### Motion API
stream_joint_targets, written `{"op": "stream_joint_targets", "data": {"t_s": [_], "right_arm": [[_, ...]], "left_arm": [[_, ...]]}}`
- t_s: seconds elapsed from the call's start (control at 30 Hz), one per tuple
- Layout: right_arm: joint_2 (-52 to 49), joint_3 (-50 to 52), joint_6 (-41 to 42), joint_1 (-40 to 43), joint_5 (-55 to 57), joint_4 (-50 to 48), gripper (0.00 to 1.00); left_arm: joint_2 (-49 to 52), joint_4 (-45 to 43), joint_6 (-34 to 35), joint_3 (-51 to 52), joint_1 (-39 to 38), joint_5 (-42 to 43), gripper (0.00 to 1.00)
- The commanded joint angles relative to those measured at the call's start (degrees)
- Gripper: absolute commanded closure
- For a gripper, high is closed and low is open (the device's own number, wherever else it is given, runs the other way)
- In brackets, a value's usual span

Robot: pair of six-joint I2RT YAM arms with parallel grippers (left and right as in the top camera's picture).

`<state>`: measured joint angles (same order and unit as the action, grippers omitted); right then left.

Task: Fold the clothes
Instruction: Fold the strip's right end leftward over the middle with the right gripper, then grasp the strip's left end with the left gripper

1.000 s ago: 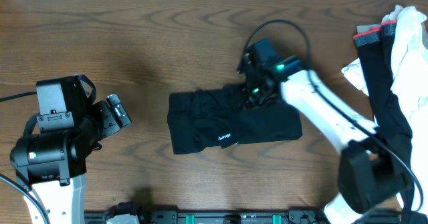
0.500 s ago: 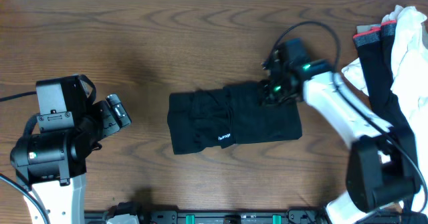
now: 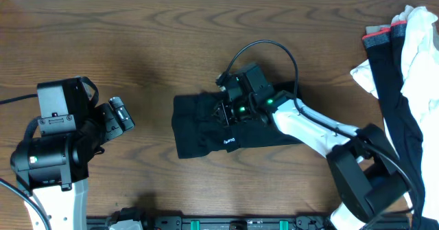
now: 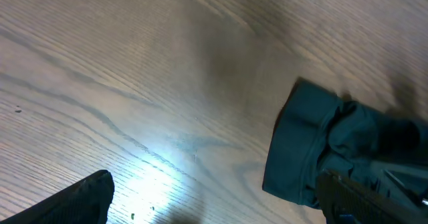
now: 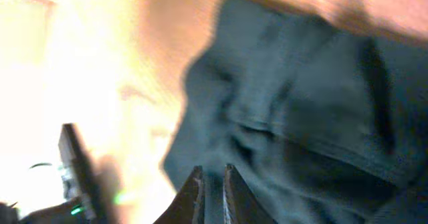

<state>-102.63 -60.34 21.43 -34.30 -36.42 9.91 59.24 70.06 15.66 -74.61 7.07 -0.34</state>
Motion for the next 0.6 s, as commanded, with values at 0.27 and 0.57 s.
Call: {"op": "stream_joint_targets", "data": {"t_s": [0.27, 0.57], "right_arm": [[14.8, -2.0, -6.8, 16.5, -2.6, 15.2, 0.77], [15.2, -2.0, -16.2, 29.8, -2.8, 29.4, 0.62]], "left_arm": [[0.0, -2.9, 0.2, -0.5, 0.2, 0.0, 0.02], [1.9, -2.6, 4.8, -0.2, 0.2, 3.2, 0.02]]}}
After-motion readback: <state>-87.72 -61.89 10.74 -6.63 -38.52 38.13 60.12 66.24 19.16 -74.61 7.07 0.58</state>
